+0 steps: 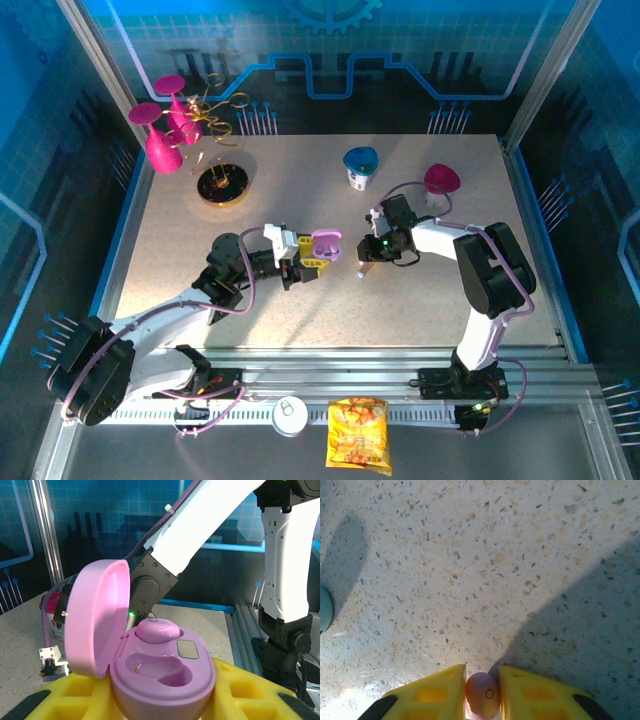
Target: Insert the wireless bluetooth earbuds into the charging case
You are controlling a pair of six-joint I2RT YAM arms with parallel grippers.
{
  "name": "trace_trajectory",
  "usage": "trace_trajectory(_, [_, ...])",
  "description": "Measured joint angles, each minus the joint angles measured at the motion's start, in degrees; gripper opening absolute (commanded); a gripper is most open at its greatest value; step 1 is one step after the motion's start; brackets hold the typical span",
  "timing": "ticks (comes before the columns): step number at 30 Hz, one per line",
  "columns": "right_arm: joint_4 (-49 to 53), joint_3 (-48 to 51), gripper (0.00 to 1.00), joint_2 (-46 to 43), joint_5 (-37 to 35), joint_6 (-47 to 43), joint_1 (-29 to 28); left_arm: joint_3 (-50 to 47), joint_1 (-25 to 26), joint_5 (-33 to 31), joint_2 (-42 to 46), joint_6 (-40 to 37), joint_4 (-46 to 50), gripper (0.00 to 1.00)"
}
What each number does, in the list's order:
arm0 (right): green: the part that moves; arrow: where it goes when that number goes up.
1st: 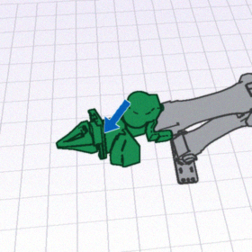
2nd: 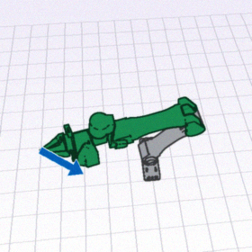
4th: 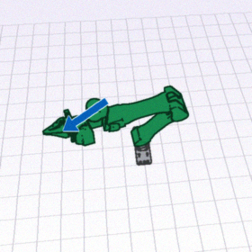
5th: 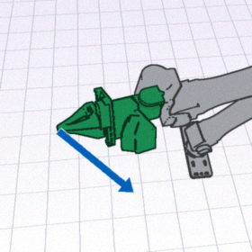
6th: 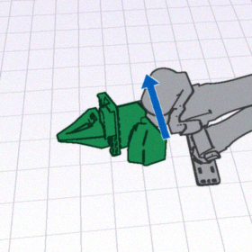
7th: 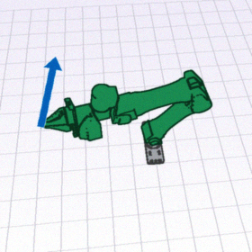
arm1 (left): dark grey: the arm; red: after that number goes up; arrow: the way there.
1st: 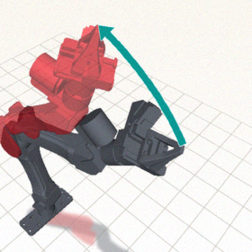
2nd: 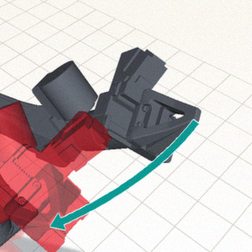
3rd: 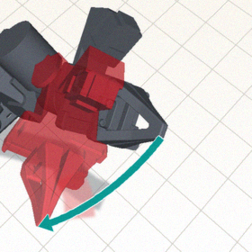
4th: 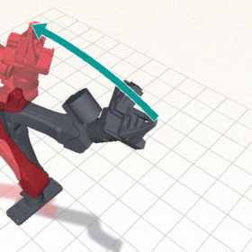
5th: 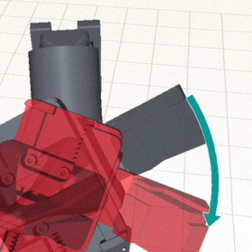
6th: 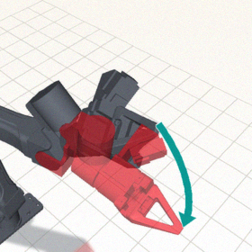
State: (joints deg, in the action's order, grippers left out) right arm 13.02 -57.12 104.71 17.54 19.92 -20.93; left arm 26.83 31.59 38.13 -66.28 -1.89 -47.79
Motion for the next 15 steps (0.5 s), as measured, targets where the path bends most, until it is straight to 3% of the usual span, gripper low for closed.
trace_trajectory(8, [0.4, 0.7, 0.17, -1.3, -1.5, 0.2, 0.0, 0.0, 0.0, 0.0, 0.0, 0.0, 0.0, 0.21])
trace_trajectory(15, [2.6, 3.2, 0.15, -9.0, -6.1, 1.0, 0.0, 0.0, 0.0, -0.6, -0.1, 0.0, 0.0, 0.2])
